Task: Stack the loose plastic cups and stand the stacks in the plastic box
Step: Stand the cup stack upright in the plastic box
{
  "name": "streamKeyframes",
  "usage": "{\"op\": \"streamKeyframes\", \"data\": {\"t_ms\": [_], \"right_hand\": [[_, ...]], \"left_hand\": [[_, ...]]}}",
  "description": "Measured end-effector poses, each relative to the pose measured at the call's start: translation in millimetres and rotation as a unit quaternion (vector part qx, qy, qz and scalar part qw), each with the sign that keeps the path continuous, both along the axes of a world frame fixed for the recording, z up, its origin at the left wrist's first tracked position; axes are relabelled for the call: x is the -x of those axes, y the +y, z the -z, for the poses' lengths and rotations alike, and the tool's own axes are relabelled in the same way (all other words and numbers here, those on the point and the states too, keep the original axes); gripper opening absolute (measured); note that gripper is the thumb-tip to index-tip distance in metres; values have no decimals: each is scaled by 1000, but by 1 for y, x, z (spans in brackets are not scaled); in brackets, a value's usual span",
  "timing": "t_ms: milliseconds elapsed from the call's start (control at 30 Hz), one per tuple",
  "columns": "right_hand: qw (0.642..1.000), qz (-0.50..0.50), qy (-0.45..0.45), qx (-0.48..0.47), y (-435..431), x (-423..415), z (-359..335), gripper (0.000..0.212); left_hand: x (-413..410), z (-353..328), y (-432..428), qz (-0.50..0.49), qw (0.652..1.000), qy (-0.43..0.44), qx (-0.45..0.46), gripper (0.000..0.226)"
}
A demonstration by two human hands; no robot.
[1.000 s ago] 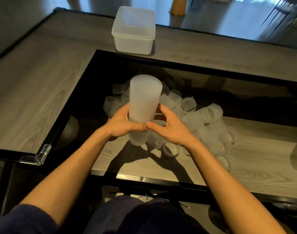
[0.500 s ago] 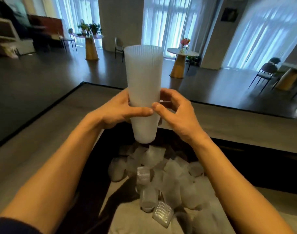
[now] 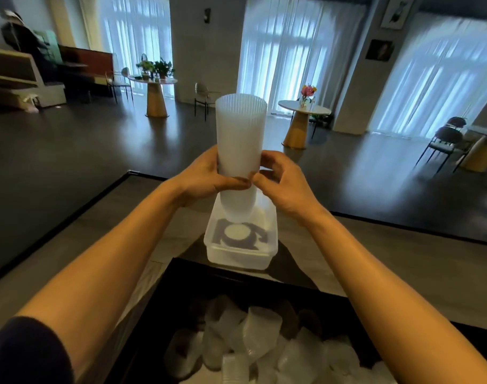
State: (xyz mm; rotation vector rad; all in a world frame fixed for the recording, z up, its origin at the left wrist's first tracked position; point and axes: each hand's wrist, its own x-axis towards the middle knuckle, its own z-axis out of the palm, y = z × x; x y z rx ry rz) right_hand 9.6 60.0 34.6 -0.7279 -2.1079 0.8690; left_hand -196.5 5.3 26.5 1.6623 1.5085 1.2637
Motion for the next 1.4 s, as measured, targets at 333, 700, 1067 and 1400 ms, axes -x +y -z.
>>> {"op": "streamKeyframes", "data": {"t_ms": [333,700,1067,1400], "right_hand": [[997,10,-70,15,75,50,46,48],[994,34,-102,36,68,41,44,58],[990,81,-116,9,-51,-17,32,43],[988,94,-118,28,-156,-86,113,13]], "left_hand": [[32,44,72,-32,999,16,13,98],[29,46,68,-57,995,28,83,108],[-27,33,-48,-316,941,-48,-113,20],[-122,109,-152,-122,992,15,6,10]]}}
